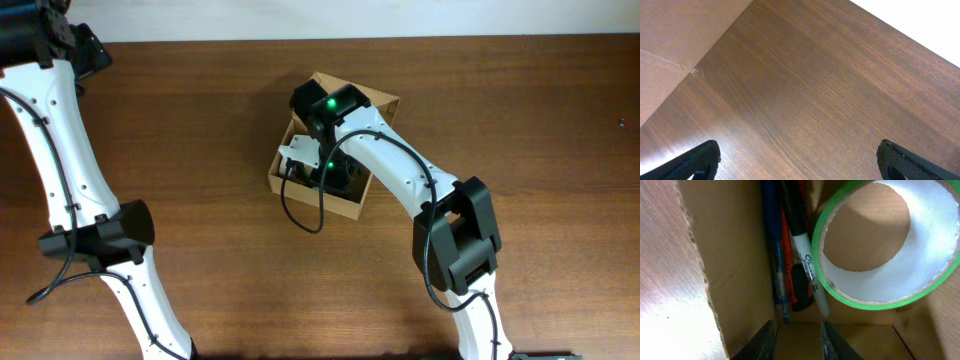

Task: Pack container
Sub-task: 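Carry the black marker into the box and release it, then raise the right gripper out of the box and move it aside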

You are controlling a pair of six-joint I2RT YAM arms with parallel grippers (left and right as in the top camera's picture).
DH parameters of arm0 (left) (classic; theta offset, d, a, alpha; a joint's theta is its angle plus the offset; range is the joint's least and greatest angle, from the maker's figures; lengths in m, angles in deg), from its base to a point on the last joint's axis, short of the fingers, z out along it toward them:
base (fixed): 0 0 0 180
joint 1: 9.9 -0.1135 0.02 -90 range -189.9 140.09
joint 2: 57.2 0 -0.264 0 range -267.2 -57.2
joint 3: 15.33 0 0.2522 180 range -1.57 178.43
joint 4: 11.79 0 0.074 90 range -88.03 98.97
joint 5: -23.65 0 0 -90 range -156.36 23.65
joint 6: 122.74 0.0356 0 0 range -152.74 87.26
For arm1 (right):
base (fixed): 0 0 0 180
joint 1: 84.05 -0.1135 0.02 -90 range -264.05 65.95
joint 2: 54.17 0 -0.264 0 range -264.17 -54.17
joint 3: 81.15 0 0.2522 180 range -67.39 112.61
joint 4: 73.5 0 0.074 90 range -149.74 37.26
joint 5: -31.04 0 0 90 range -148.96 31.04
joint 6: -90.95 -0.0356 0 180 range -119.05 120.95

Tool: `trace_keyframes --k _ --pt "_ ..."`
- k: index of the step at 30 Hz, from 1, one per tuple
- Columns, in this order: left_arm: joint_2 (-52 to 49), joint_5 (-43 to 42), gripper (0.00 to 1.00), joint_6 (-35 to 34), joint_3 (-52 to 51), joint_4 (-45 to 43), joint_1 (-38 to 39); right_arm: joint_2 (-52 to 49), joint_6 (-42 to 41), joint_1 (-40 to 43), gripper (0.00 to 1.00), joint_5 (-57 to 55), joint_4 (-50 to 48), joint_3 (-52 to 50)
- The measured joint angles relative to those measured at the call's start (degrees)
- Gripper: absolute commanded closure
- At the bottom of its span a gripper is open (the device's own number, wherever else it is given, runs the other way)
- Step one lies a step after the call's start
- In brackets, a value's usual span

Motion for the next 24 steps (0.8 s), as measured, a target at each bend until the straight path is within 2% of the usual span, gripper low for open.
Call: trace_keyframes --k 4,7,14,19,24 --pt "0.0 0.0 0.00 0.0 0.0 0.0 0.0 0.0 -1.2 0.0 0.69 0.0 0.6 1.4" --pt "0.0 0.0 0.00 0.0 0.0 0.0 0.0 0.5 -2.7 0.0 0.63 0.0 0.9 4.9" --pt "0.0 0.0 0.00 0.0 0.0 0.0 0.0 6.1 -8.4 0.9 0.57 0.0 0.5 17.2" --pt "0.0 0.0 0.00 0.0 0.0 0.0 0.0 11.0 -17.0 6.3 0.54 -0.3 -0.3 28.9" --pt "0.0 0.0 0.00 0.0 0.0 0.0 0.0 12.1 -25.0 13.7 0.52 -1.1 0.7 32.0"
